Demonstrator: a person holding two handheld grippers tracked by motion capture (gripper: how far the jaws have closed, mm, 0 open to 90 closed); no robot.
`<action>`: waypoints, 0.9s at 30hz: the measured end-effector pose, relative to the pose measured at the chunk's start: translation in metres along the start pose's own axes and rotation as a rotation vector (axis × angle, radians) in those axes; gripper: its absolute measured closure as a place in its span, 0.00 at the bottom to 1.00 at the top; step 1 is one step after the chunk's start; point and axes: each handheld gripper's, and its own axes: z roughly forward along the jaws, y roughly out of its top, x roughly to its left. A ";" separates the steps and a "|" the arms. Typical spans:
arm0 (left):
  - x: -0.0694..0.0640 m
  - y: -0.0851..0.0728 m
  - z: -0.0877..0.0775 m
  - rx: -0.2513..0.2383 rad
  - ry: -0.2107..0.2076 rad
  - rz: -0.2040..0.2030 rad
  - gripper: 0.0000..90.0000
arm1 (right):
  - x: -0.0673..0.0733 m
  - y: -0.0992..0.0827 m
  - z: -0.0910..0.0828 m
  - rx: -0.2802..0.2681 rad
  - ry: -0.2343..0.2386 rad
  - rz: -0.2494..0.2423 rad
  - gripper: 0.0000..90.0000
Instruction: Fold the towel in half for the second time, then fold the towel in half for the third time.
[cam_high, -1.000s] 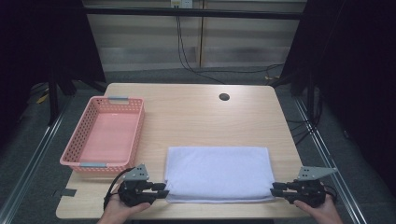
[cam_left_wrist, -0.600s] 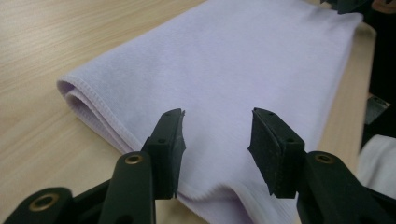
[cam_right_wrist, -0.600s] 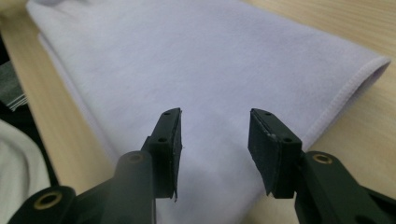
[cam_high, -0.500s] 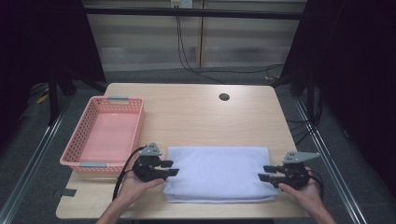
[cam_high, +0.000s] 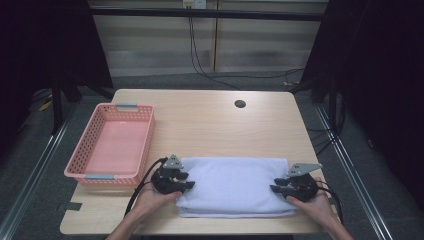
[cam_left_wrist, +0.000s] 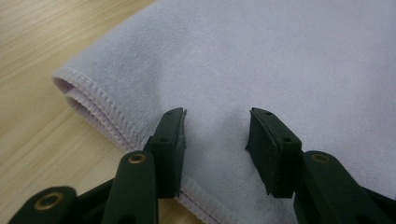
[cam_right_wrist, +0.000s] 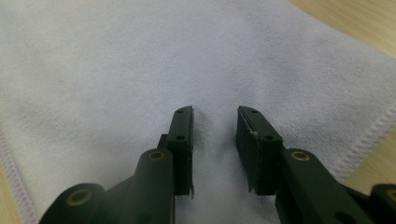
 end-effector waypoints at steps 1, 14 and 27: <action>-0.001 0.001 0.002 -0.004 -0.009 0.003 0.60 | -0.001 -0.002 -0.002 0.003 0.003 0.011 0.75; 0.002 0.025 0.003 -0.050 -0.062 -0.064 0.47 | 0.010 -0.017 -0.040 -0.069 -0.027 0.107 0.51; 0.029 0.068 0.011 -0.067 -0.042 -0.068 0.43 | 0.067 0.031 -0.007 -0.083 0.187 0.052 0.49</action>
